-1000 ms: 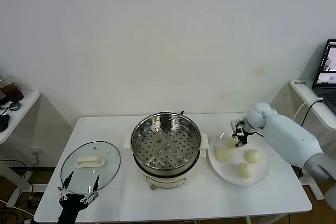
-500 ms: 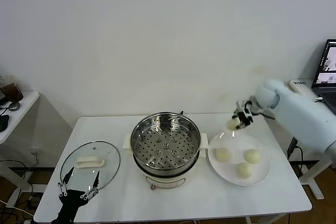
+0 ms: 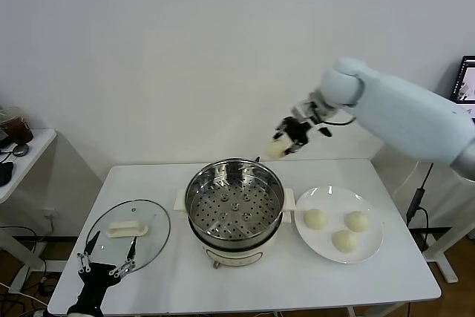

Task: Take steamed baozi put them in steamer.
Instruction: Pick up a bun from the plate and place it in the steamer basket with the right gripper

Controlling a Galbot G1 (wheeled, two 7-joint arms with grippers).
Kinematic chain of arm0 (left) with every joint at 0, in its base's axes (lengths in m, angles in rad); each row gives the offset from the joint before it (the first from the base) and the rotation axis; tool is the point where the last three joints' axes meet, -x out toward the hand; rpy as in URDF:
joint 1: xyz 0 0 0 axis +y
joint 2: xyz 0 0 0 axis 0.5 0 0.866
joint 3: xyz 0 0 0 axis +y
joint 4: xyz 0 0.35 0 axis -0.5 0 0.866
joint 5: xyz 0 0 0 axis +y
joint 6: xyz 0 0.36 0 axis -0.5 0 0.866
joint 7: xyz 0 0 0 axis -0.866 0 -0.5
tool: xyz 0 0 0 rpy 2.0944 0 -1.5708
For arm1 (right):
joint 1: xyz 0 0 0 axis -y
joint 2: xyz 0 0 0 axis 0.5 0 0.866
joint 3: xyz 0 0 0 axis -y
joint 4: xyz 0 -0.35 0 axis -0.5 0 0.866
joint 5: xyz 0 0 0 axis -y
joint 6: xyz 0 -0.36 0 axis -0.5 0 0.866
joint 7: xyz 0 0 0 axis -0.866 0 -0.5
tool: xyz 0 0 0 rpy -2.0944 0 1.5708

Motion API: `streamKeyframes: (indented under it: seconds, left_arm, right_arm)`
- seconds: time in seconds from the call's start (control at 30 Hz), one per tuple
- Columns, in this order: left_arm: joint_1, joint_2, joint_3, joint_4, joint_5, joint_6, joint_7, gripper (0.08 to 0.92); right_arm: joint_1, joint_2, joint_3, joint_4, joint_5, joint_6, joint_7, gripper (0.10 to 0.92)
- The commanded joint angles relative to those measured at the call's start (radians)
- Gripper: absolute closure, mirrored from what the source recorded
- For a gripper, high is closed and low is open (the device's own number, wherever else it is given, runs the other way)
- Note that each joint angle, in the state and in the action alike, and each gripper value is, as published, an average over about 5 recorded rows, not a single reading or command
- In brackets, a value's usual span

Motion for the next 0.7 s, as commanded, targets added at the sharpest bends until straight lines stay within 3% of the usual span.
streamKeyframes:
  seconds: [0.03, 0.27, 0.7]
  left_arm:
    - [-0.002, 0.003, -0.004, -0.001, -0.003, 0.001, 0.0, 0.177]
    - [-0.003, 0.002, -0.02, 0.0, -0.007, 0.003, -0.001, 0.177]
    - [-0.009, -0.009, -0.021, 0.01, -0.009, 0.0, -0.001, 0.177]
  right_arm:
    - [-0.026, 0.203, -0.104, -0.044, -0.107, 0.233, 0.025, 0.558]
    - [-0.118, 0.259, -0.055, -0.199, -0.398, 0.395, 0.106, 0.555]
    - [-0.208, 0.273, 0.054, -0.291, -0.663, 0.516, 0.201, 0.524]
